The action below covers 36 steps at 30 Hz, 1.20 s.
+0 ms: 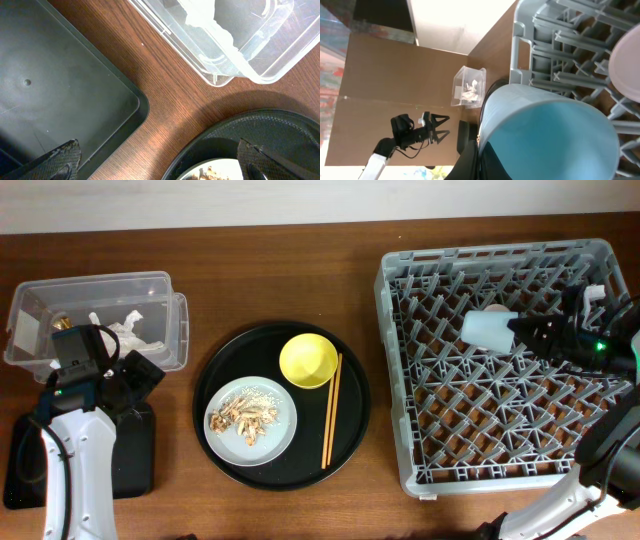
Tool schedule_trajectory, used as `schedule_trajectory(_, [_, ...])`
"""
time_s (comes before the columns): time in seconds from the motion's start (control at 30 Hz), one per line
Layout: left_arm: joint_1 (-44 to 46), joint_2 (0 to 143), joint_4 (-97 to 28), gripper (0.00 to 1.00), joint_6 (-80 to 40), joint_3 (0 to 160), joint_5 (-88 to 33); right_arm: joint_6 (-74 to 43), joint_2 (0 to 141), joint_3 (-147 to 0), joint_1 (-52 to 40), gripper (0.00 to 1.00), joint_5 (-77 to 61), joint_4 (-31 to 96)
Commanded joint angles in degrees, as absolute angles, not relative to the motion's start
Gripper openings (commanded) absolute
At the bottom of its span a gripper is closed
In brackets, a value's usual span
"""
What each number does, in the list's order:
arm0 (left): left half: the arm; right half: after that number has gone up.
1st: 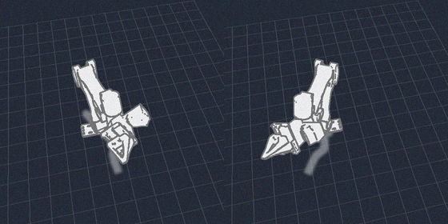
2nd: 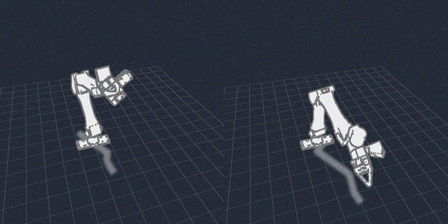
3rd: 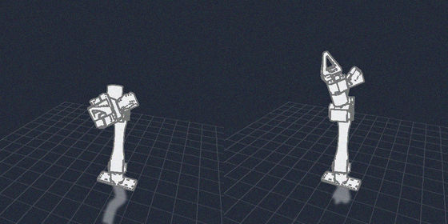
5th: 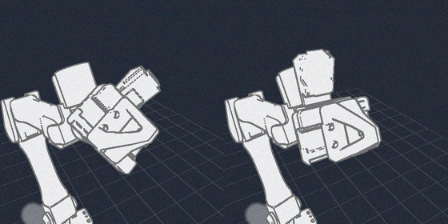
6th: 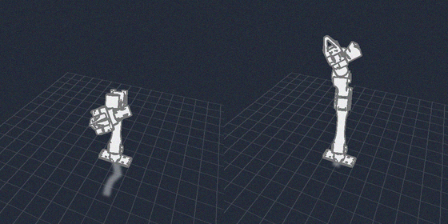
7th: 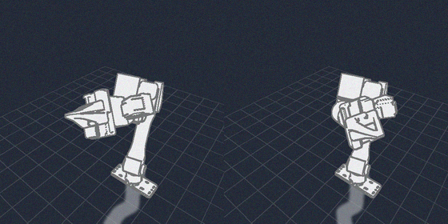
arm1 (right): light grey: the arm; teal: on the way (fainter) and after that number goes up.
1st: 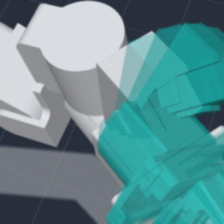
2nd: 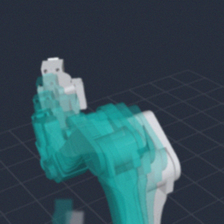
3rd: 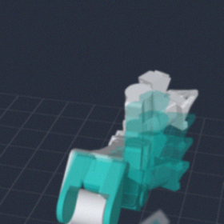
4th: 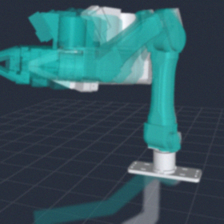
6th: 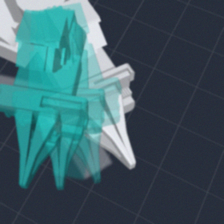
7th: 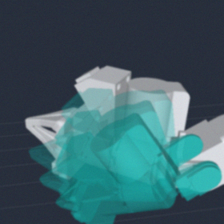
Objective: Sort waste into correct bins and load items into the dishwasher rack
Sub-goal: 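Lift the blue cup into the dish rack and release it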
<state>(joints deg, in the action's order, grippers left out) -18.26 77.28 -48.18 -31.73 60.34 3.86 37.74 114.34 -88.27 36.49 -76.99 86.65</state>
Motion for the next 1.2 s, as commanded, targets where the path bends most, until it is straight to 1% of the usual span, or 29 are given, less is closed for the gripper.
schedule_trajectory(0.0, [-18.5, 77.3, -48.1, 0.99, -31.2, 61.4, 4.1, 34.8, 114.9, -87.6, 36.4, 0.04, -74.5, 86.5])
schedule_trajectory(0.13, [-18.5, 77.3, -48.1, 0.99, -31.2, 61.4, 4.1, 34.0, 114.9, -85.5, 36.4, 0.04, -71.3, 85.8])
schedule_trajectory(0.33, [-18.5, 77.3, -48.1, 0.99, -31.2, 61.4, 4.1, 27.9, 114.9, -79.9, 36.4, 0.04, -71.7, 77.2])
schedule_trajectory(0.5, [-18.5, 77.3, -48.1, 0.99, -31.2, 61.4, 4.1, 27.9, 114.8, -80.3, 37.9, 0.04, -70.8, 76.7])
schedule_trajectory(0.57, [-18.5, 77.3, -48.1, 0.99, -31.2, 61.4, 4.1, 25.9, 114.8, -81.1, 39.2, 0.04, -68.7, 76.7])
schedule_trajectory(0.7, [-18.5, 77.3, -48.1, 0.99, -31.2, 61.4, 4.1, 22.4, 114.3, -84.8, 41.7, 0.08, -60.6, 78.3])
schedule_trajectory(0.8, [-18.5, 77.3, -48.1, 0.99, -31.2, 61.4, 4.1, 21.3, 112.7, -87.6, 43.3, 0.09, -59.0, 80.1])
schedule_trajectory(0.9, [-18.5, 77.3, -48.1, 0.99, -31.2, 61.4, 4.1, 17.0, 110.4, -89.9, 44.0, 0.17, -55.1, 80.0])
schedule_trajectory(0.93, [-18.5, 77.3, -48.1, 0.99, -31.2, 61.4, 4.1, 13.2, 109.1, -91.3, 43.9, 0.19, -50.7, 79.9])
schedule_trajectory(1.07, [-18.5, 77.3, -48.1, 0.99, -31.2, 61.4, 4.1, 5.8, 104.7, -94.4, 43.9, 0.19, -43.1, 79.9])
schedule_trajectory(1.17, [-18.5, 77.3, -48.1, 0.99, -31.2, 61.4, 4.1, 4.0, 99.4, -95.6, 43.3, 0.2, -42.8, 79.9])
